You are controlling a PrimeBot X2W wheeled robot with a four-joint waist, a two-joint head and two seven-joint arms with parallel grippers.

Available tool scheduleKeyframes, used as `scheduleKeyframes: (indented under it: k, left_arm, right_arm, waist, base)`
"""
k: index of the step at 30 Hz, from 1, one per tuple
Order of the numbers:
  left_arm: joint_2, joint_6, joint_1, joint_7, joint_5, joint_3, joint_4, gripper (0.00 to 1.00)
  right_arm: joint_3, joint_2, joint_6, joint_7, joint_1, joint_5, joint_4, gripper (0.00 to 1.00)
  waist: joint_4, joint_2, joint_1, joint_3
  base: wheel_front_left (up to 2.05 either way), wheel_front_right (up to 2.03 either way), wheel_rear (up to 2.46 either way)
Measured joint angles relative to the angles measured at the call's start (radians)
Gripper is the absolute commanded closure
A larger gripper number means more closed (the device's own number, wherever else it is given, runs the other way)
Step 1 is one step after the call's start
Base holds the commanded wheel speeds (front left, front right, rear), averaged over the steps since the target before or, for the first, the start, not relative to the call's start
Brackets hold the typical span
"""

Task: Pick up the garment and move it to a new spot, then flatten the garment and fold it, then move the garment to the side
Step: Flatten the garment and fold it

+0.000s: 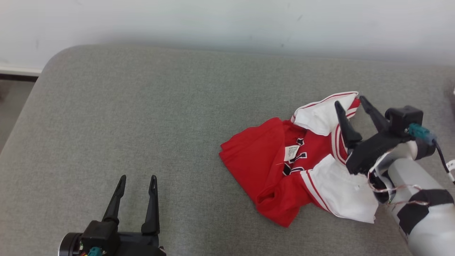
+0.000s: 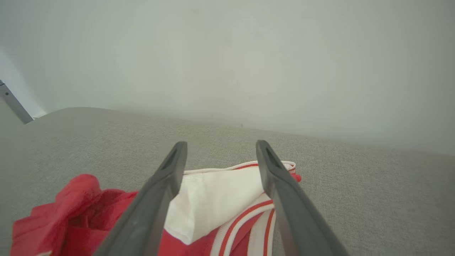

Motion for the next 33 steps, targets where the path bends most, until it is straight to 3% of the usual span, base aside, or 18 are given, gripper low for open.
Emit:
scheduleKeyframes:
  k: [15,22,23,24,25,33]
  left_arm:
    - [0.0,-0.021,0.045,0.0,0.008,0.044,-0.007,0.0]
    - [0.0,-0.025,0.045,0.0,0.01,0.043,-0.008,0.0]
    - [0.0,-0.025,0.045,0.0,0.01,0.042,-0.008,0.0]
    - [0.0,-0.025,0.045,0.0,0.01,0.042,-0.007,0.0]
    - [0.0,-0.025,0.045,0.0,0.01,0.041,-0.007,0.0]
    - [0.0,-0.024,0.056,0.0,0.013,0.052,-0.001,0.0]
  right_arm:
    - [0.091,-0.07,0.0,0.0,0.282,0.093,-0.279,0.0]
    - [0.105,-0.058,0.0,0.016,0.311,0.108,-0.299,0.02]
    - [0.107,-0.056,0.0,0.025,0.311,0.118,-0.297,0.27]
    - [0.109,-0.05,0.0,0.036,0.311,0.132,-0.293,0.69]
    - [0.111,-0.044,0.0,0.043,0.311,0.144,-0.289,1.0]
    - [0.15,-0.041,0.0,0.03,0.302,0.151,-0.31,1.0]
  waist:
    - [-0.031,-0.0001,-0.0001,-0.055]
    - [-0.017,-0.0001,-0.0001,-0.045]
    - [-0.015,0.0,0.0,-0.043]
    - [-0.013,-0.0001,0.0,-0.042]
    - [-0.012,0.0,-0.0001,-0.04]
    - [-0.019,0.0,-0.0001,-0.062]
  base:
    - [0.0,0.0,0.0]
    - [0.0,0.0,0.0]
    - [0.0,0.0,0.0]
    - [0.0,0.0,0.0]
    - [0.0,0.0,0.0]
    - [0.0,0.0,0.0]
